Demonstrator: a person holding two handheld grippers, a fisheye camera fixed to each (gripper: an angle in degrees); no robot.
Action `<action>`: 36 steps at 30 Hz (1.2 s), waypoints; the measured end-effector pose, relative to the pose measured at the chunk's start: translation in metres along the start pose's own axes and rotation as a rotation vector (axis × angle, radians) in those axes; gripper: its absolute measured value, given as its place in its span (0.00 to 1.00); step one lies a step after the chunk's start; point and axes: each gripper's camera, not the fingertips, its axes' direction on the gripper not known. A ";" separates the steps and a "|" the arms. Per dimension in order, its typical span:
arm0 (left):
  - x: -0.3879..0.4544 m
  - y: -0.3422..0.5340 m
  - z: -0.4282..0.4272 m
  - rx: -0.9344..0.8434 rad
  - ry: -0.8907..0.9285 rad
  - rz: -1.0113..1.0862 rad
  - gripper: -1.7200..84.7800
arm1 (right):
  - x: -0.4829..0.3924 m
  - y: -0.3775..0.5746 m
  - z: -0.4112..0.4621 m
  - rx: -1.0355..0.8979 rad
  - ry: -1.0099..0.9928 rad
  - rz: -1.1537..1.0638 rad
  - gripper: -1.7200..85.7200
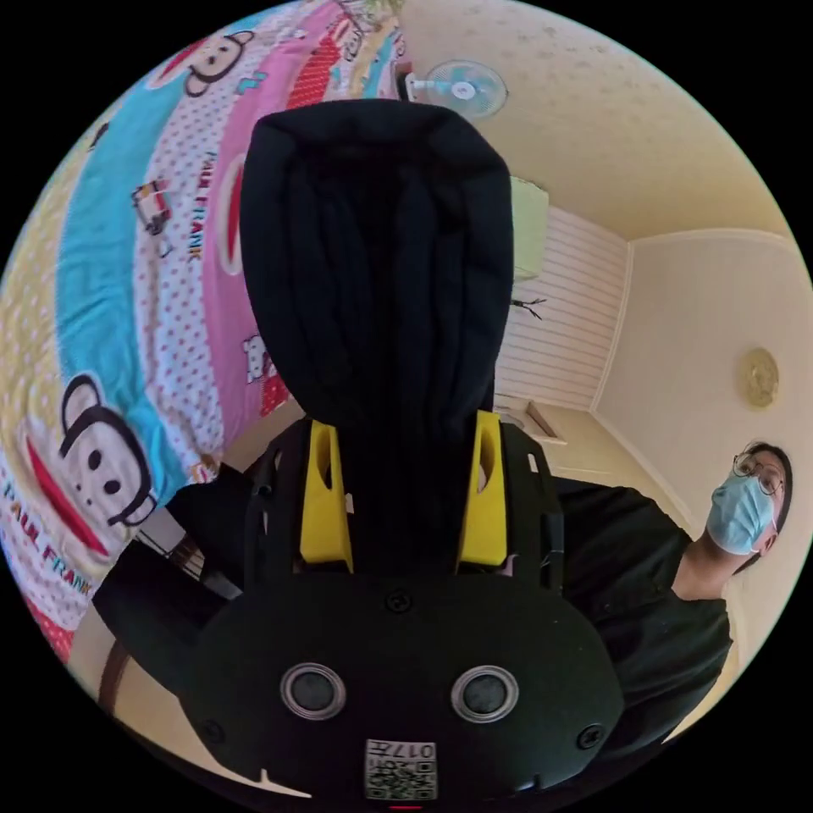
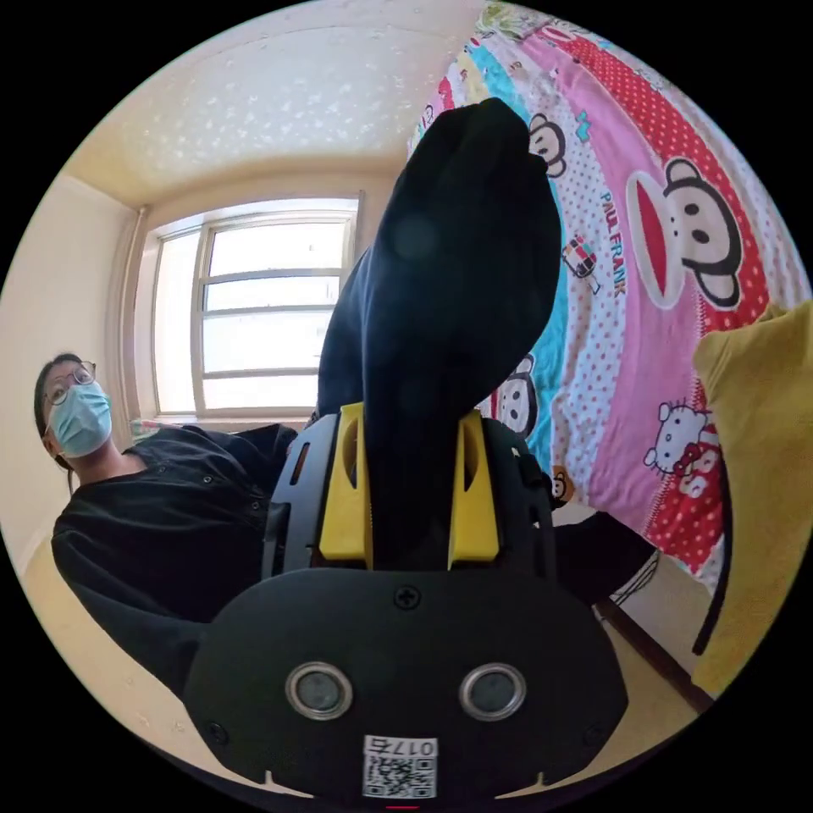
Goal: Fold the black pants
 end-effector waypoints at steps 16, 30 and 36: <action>-0.099 -0.102 0.240 -0.245 0.361 -0.399 0.02 | 0.134 -0.003 -0.071 -0.399 0.726 0.682 0.18; 0.004 -0.004 -0.023 0.086 0.065 -0.536 0.01 | 0.018 -0.047 -0.021 -0.555 0.944 0.633 0.08; 0.000 0.086 -0.151 0.430 0.345 -0.490 0.01 | -0.054 -0.087 0.037 -0.477 0.829 0.610 0.04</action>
